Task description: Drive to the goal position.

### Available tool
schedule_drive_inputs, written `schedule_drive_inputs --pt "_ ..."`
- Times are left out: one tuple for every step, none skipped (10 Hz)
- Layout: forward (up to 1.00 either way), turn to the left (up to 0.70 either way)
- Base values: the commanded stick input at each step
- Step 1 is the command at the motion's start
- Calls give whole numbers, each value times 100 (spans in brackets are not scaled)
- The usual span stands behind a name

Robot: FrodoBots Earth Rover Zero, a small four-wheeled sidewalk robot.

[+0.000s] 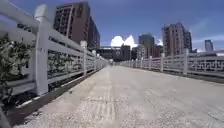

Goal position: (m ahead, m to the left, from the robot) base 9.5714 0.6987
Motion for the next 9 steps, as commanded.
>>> schedule_drive_inputs --pt "70 0" --pt "70 0" --pt "70 0" --pt "70 0" --pt "70 0" --pt "70 0" --pt "70 0" --pt "70 0" --pt "70 0"
